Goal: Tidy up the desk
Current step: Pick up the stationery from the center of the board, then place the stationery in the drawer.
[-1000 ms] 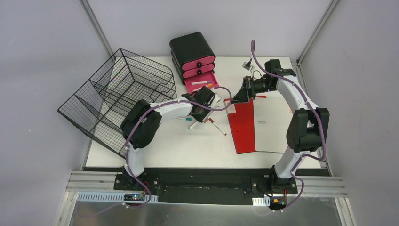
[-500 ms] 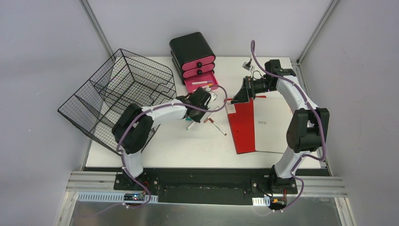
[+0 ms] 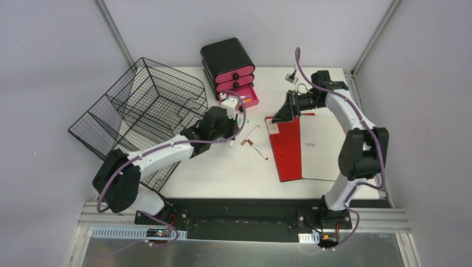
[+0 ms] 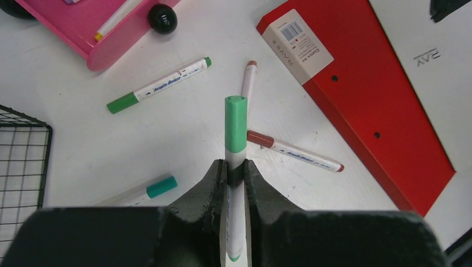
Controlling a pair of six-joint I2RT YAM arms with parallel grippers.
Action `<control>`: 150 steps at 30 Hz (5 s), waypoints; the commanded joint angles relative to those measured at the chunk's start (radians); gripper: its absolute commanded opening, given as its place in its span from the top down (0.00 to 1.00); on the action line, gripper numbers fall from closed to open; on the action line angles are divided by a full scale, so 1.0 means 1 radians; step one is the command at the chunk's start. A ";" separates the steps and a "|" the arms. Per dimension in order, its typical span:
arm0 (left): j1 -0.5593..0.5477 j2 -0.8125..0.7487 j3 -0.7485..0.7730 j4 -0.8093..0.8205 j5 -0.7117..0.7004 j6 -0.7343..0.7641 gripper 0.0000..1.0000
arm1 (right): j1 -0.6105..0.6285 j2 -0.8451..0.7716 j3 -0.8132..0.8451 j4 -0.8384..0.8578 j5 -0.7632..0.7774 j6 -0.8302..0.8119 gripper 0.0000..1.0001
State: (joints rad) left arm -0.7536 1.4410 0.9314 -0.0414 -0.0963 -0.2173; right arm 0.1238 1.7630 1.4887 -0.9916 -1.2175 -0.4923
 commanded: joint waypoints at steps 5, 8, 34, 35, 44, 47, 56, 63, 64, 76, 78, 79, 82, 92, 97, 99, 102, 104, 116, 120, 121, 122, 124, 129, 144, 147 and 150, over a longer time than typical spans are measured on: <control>0.000 -0.103 -0.138 0.364 0.014 -0.302 1.00 | 0.046 -0.014 0.005 0.069 -0.070 0.011 0.20; 0.000 -0.092 -0.134 0.389 0.035 -0.380 1.00 | 0.062 -0.022 -0.017 0.125 -0.062 0.056 0.20; 0.000 0.017 -0.104 0.496 -0.012 -0.749 1.00 | 0.235 -0.041 -0.223 0.744 0.111 0.709 0.48; 0.000 0.018 -0.107 0.503 -0.013 -0.750 1.00 | 0.240 -0.037 -0.221 0.743 0.111 0.710 0.51; 0.000 0.013 -0.121 0.526 -0.023 -0.753 1.00 | 0.260 -0.020 -0.198 0.698 0.124 0.686 0.63; 0.000 0.008 -0.126 0.536 -0.023 -0.753 1.00 | 0.265 -0.009 -0.192 0.684 0.122 0.682 0.61; 0.001 -0.004 -0.141 0.564 -0.032 -0.752 1.00 | 0.279 0.007 -0.171 0.639 0.142 0.655 0.63; 0.001 -0.005 -0.143 0.559 -0.041 -0.743 0.99 | 0.286 0.020 -0.138 0.572 0.168 0.614 0.88; 0.000 -0.007 -0.143 0.553 -0.042 -0.740 0.94 | 0.286 0.023 -0.132 0.559 0.170 0.606 0.90; 0.002 -0.095 -0.134 0.362 -0.064 -0.575 0.31 | 0.286 0.033 -0.076 0.424 0.239 0.460 1.00; 0.003 -0.126 -0.134 0.318 -0.074 -0.525 0.29 | 0.286 0.036 -0.069 0.408 0.256 0.441 1.00; 0.002 -0.138 -0.130 0.286 -0.082 -0.494 0.29 | 0.286 0.036 -0.067 0.401 0.267 0.431 1.00; 0.003 -0.163 -0.103 0.160 -0.110 -0.344 0.24 | 0.286 0.038 -0.065 0.385 0.309 0.397 1.00; 0.002 -0.171 -0.107 -0.053 -0.101 -0.087 0.11 | 0.286 0.040 -0.048 0.327 0.507 0.255 1.00; 0.002 -0.181 -0.127 -0.078 -0.077 -0.027 0.07 | 0.286 0.047 -0.027 0.292 0.631 0.176 1.00; 0.002 -0.189 -0.134 -0.089 -0.069 -0.014 0.06 | 0.286 0.050 -0.020 0.287 0.688 0.147 1.00; 0.002 -0.213 -0.151 -0.097 -0.067 0.000 0.04 | 0.288 0.050 -0.003 0.280 0.758 0.103 1.00; 0.002 -0.230 -0.167 -0.101 -0.074 0.005 0.03 | 0.292 0.054 0.015 0.272 0.801 0.070 1.00; 0.002 -0.402 -0.260 -0.107 -0.090 -0.008 0.01 | 0.355 0.145 0.213 0.206 1.025 -0.216 1.00; 0.002 -0.492 -0.288 -0.119 -0.105 -0.002 0.01 | 0.402 0.195 0.281 0.222 1.124 -0.338 1.00; 0.002 -0.514 -0.293 -0.124 -0.109 0.000 0.01 | 0.416 0.204 0.290 0.237 1.155 -0.369 1.00; 0.002 -0.534 -0.299 -0.128 -0.113 0.003 0.01 | 0.429 0.214 0.296 0.257 1.188 -0.399 1.00; 0.002 -0.572 -0.309 -0.137 -0.124 0.006 0.01 | 0.454 0.233 0.300 0.308 1.266 -0.461 1.00; 0.002 -0.644 -0.330 -0.147 -0.145 0.010 0.01 | 0.515 0.296 0.304 0.460 1.417 -0.593 1.00; 0.002 -0.719 -0.362 -0.166 -0.176 0.026 0.01 | 0.548 0.519 0.503 0.589 1.531 -0.685 0.82; 0.002 -0.721 -0.364 -0.167 -0.172 0.025 0.01 | 0.550 0.539 0.516 0.613 1.543 -0.687 0.68; 0.002 -0.727 -0.368 -0.166 -0.166 0.024 0.01 | 0.553 0.560 0.532 0.636 1.560 -0.680 0.50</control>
State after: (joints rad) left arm -0.7517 0.7357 0.5732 -0.2184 -0.2604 -0.2146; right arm 0.6685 2.3009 1.9606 -0.4320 0.2977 -1.1599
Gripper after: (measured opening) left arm 0.992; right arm 0.388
